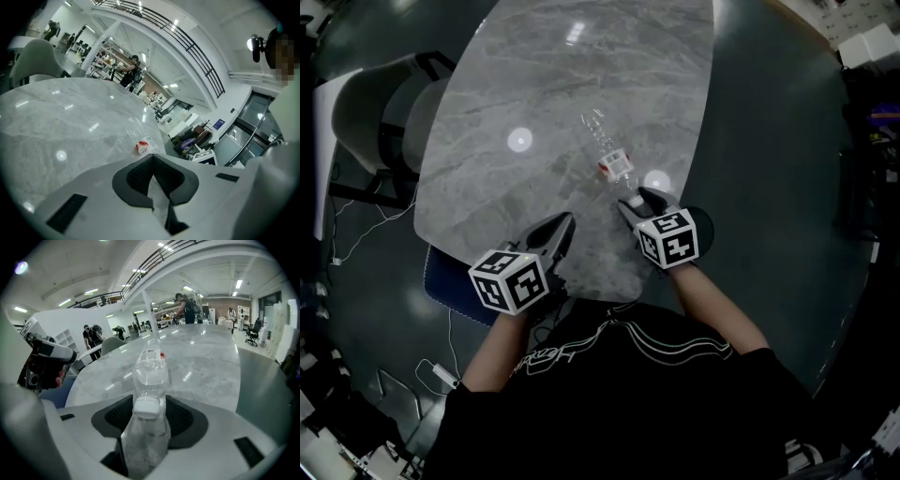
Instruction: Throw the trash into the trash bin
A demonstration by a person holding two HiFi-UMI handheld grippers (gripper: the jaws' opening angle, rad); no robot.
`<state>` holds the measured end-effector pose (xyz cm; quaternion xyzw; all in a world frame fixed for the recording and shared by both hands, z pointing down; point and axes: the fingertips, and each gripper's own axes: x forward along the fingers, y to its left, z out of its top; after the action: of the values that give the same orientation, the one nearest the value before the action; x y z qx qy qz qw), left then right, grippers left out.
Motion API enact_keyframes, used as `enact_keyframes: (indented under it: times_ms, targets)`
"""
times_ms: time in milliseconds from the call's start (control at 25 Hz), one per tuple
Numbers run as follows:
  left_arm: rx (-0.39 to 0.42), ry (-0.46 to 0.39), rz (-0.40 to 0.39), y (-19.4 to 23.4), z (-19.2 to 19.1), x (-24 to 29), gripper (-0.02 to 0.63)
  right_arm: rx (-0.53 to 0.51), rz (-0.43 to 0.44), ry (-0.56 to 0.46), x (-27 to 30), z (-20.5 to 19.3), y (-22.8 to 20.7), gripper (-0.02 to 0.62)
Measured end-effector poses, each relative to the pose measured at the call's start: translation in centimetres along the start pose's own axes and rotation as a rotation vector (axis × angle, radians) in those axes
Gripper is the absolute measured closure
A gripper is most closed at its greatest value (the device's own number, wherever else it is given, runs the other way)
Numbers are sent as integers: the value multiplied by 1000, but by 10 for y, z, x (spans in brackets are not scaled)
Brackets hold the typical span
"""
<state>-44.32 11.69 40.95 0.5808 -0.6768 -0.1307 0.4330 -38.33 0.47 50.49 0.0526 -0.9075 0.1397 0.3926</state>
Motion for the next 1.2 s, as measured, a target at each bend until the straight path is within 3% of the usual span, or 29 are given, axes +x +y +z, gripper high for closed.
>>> enact_keyframes:
  times_ms: [200,680,960,1200]
  targets:
    - [-2,-6,5,-1,-2,-3,600,-2,-28,-14,0,2,-1,411]
    - [22,-3,18,-23,-23,-15,600,90,32,-117,-28,9,6,417]
    - [55,5,-31,-59,-46,-14,600,128,8,-218,-87,1,1,419]
    - [132,26,-108,-122,-78,-9,600,167,-65,-337,-183,-24,-12,417]
